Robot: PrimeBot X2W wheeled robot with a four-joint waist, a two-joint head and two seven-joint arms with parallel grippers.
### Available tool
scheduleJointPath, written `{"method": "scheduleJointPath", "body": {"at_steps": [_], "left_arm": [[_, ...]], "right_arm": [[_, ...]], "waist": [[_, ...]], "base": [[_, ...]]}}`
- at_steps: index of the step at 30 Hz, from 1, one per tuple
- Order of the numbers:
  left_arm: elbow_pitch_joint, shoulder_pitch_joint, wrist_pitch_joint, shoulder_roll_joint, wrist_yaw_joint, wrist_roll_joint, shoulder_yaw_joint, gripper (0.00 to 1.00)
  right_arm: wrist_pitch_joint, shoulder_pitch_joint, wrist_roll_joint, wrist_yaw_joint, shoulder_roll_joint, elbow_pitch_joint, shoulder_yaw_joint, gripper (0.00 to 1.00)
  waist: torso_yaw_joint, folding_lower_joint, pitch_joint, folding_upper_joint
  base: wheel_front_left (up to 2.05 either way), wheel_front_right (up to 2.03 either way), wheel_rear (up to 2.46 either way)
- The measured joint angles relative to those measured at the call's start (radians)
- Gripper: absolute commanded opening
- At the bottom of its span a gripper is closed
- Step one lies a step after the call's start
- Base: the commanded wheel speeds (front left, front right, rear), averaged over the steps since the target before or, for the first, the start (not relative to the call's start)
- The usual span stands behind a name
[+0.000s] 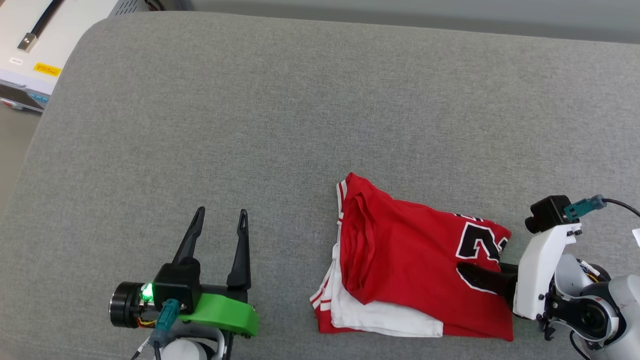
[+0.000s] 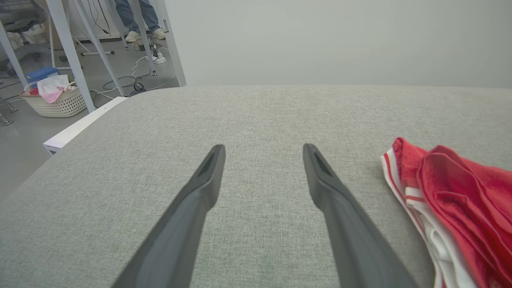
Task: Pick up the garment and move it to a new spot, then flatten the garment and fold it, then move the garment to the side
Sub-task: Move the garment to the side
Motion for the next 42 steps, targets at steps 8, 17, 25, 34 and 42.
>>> {"method": "scheduleJointPath", "body": {"at_steps": [8, 17, 25, 34, 42], "left_arm": [[0.005, -0.001, 0.000, 0.000, 0.006, -0.010, -0.003, 1.00], [0.003, 0.005, 0.000, 0.000, 0.012, -0.010, 0.002, 1.00], [-0.007, 0.011, 0.000, 0.000, 0.012, -0.011, 0.017, 1.00], [-0.028, 0.010, 0.000, 0.000, 0.010, -0.006, 0.035, 1.00], [-0.051, -0.009, 0.000, 0.001, -0.002, 0.012, 0.066, 1.00]], "right_arm": [[-0.101, -0.002, 0.014, 0.000, -0.029, -0.013, 0.032, 0.00], [-0.181, -0.040, -0.019, 0.000, -0.123, -0.092, 0.034, 0.00], [-0.213, -0.096, -0.105, 0.000, -0.230, -0.162, 0.027, 0.00], [-0.220, -0.145, -0.127, 0.000, -0.278, -0.191, -0.012, 0.00], [-0.221, -0.181, -0.142, 0.000, -0.302, -0.188, -0.048, 0.00]], "waist": [[-0.014, 0.0000, -0.019, 0.0000], [-0.056, 0.0000, -0.042, 0.0000], [-0.130, 0.0000, -0.048, 0.0000], [-0.234, 0.0000, -0.034, 0.0000], [-0.292, 0.0001, 0.021, 0.0000]], "base": [[0.00, 0.00, 0.00], [0.00, 0.00, 0.00], [0.00, 0.00, 0.00], [0.00, 0.00, 0.00], [0.00, 0.00, 0.00]]}}
